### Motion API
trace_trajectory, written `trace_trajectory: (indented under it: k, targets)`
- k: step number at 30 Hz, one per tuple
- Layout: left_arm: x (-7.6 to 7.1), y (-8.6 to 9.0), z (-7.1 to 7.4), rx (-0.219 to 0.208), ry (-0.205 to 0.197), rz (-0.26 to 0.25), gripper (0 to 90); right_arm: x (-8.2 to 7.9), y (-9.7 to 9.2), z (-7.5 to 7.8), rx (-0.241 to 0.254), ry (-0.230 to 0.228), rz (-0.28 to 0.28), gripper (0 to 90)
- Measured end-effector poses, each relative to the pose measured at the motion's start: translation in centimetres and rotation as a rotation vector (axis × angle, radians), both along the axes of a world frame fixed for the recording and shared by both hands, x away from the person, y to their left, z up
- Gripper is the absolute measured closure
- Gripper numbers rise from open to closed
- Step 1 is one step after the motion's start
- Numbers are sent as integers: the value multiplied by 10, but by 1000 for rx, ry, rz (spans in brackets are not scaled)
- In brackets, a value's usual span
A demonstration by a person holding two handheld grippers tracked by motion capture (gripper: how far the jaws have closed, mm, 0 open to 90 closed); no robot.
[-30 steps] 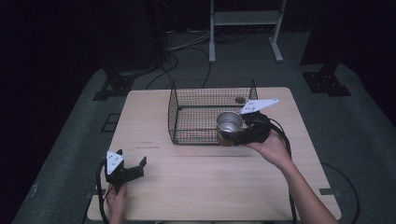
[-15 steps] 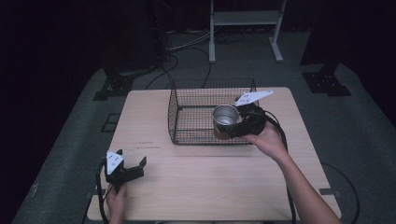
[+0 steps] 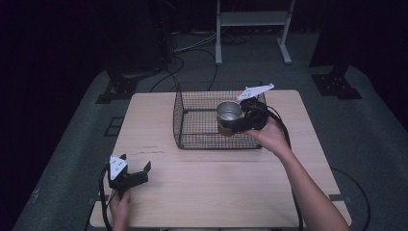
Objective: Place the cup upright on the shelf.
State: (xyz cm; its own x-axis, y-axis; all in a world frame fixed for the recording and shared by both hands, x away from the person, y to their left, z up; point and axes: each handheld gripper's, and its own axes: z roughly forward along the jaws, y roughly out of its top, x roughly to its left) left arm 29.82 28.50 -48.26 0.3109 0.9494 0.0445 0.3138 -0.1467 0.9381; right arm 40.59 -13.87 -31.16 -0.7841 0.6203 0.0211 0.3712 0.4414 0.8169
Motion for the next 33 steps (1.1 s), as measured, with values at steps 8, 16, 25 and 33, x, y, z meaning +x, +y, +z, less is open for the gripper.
trace_trajectory:
  k: [8, 16, 25, 33]
  targets:
    - [0, 0, 0, 0, 1, 0, 0, 18, 12, 1, -26, 10, -3, 180]
    - [0, 0, 0, 3, 2, -2, 0, 32, 23, 1, -42, 10, -19, 180]
    - [0, 0, 0, -1, 2, -1, 0, 50, 30, 1, -54, 22, -49, 180]
    - [0, 0, 0, 0, 2, -2, 0, 67, 32, 3, -62, 39, -83, 180]
